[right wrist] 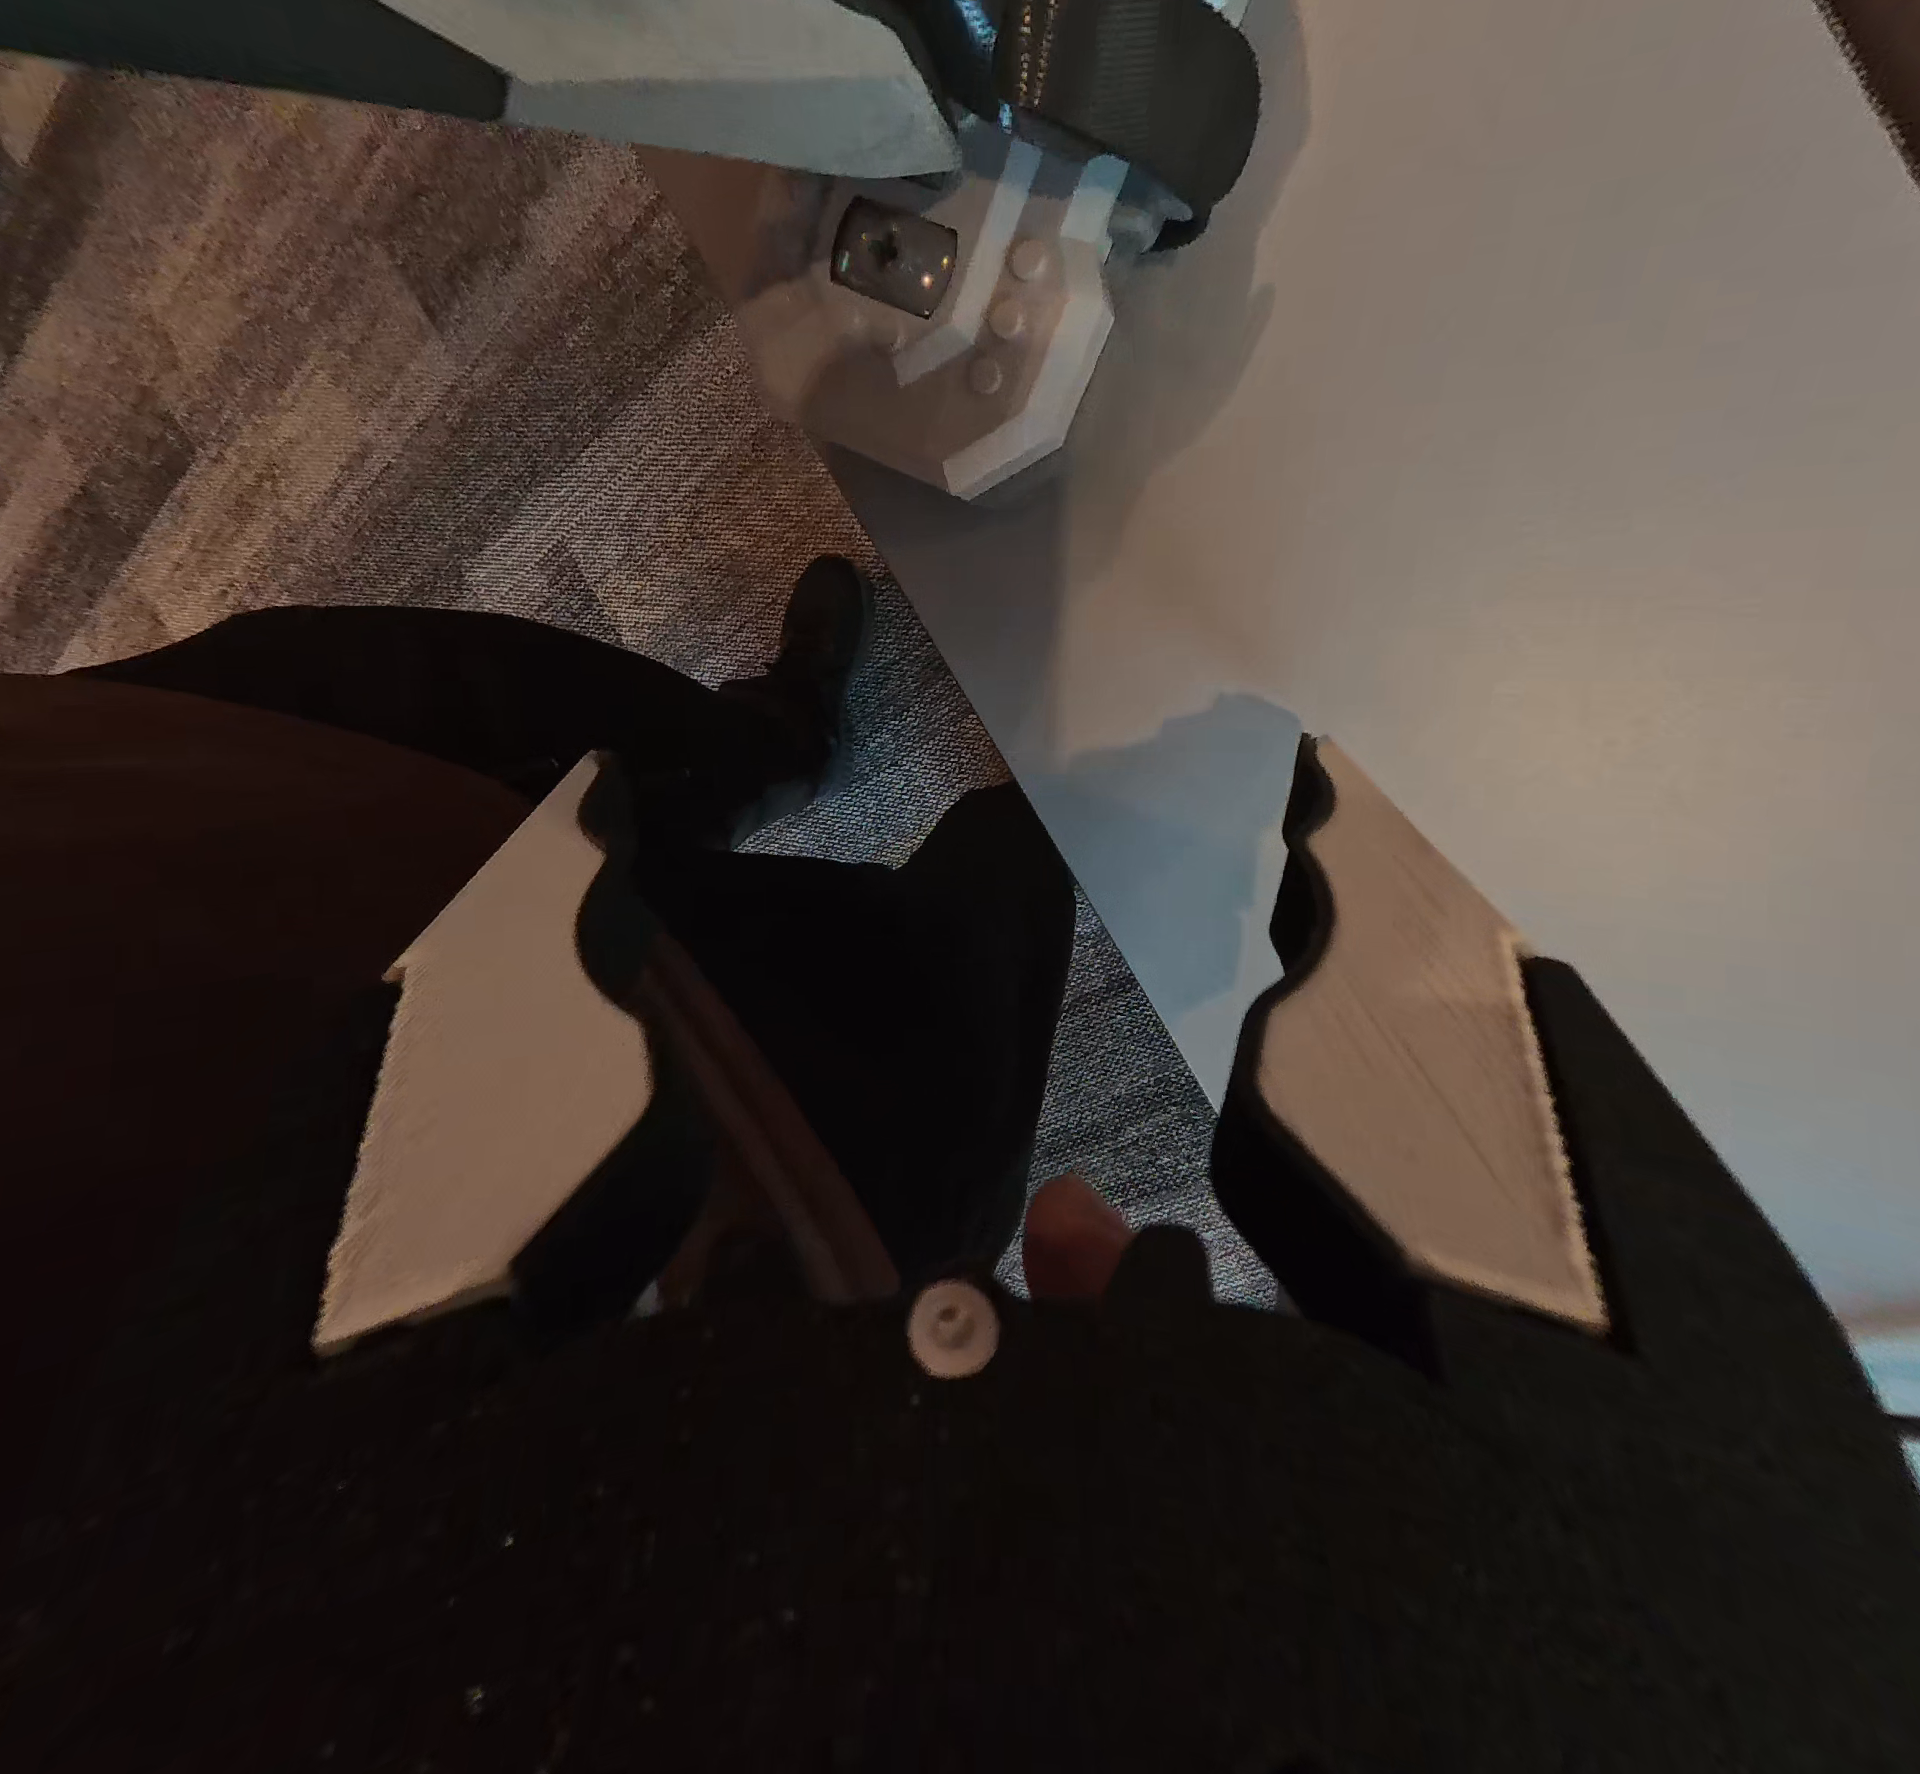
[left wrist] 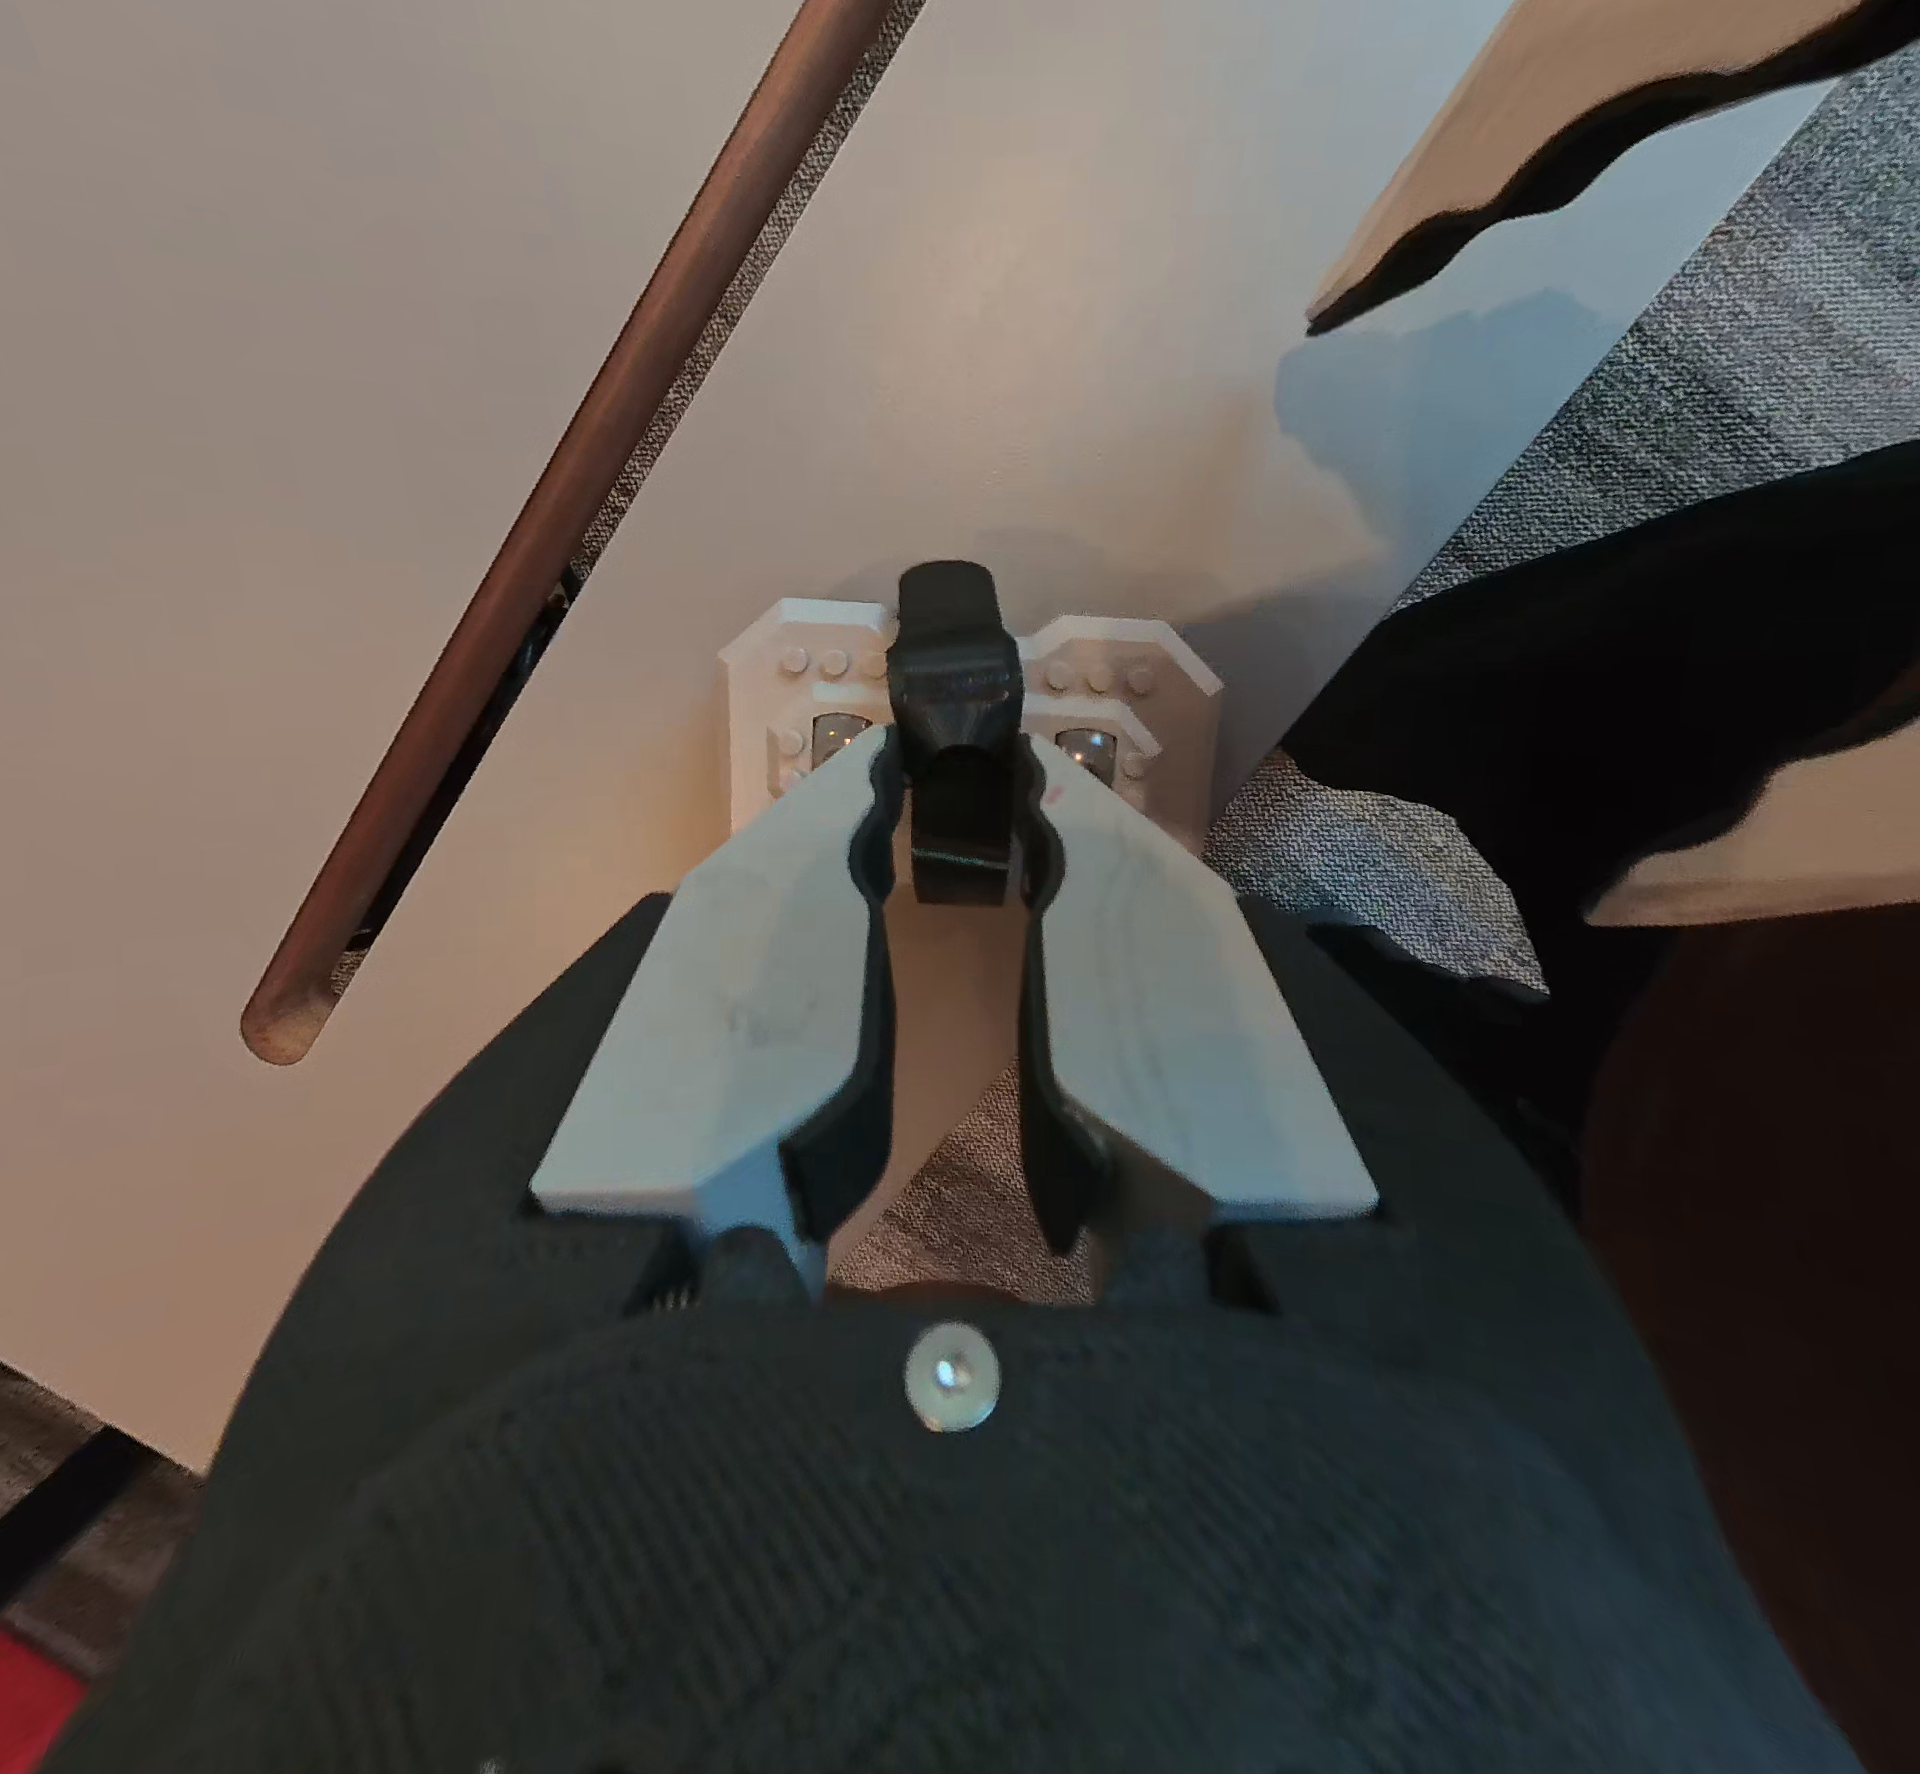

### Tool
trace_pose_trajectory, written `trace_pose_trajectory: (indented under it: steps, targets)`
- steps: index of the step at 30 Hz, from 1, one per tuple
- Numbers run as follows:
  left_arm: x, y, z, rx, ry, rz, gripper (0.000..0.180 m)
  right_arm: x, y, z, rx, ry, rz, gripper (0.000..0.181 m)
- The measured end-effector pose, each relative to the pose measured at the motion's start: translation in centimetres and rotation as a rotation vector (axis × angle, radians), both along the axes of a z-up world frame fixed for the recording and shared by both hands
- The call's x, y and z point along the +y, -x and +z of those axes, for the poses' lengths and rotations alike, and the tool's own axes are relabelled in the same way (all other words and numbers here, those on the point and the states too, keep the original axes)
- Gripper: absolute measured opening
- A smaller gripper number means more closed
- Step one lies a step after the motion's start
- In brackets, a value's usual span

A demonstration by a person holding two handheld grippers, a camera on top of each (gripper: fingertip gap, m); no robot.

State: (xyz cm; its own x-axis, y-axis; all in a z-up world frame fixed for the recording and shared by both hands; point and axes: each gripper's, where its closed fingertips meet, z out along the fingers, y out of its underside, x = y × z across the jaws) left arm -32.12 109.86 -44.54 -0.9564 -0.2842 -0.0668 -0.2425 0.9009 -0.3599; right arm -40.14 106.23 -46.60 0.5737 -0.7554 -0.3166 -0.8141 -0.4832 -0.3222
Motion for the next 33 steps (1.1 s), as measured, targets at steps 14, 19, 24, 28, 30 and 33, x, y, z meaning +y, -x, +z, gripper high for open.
trace_pose_trajectory:
  steps: [14, 19, 24, 28, 30, 33]
  targets:
    - [0.8, -1.7, 2.1, -0.013, 0.007, -0.021, 0.018, 0.2, -0.3, -0.6, 0.044, 0.003, -0.006, 0.122]
    - [0.8, -2.3, 3.8, -0.029, 0.015, -0.042, 0.018, 0.7, -0.5, -0.1, 0.042, -0.008, -0.015, 0.123]
    - [0.6, -3.0, 5.7, -0.05, 0.017, -0.065, 0.018, 1.5, -1.3, 0.8, 0.032, -0.051, -0.03, 0.123]
    - [0.6, -3.3, 7.0, -0.065, 0.009, -0.099, 0.019, 3.3, -1.8, 2.6, 0.086, -0.228, -0.067, 0.126]
    - [0.7, -3.5, 7.7, -0.079, -0.004, -0.122, 0.018, 3.5, -2.3, 3.1, 0.106, -0.269, -0.088, 0.127]
    - [0.7, -4.0, 8.6, -0.102, -0.016, -0.141, 0.018, 3.9, -2.8, 4.0, 0.129, -0.316, -0.082, 0.126]
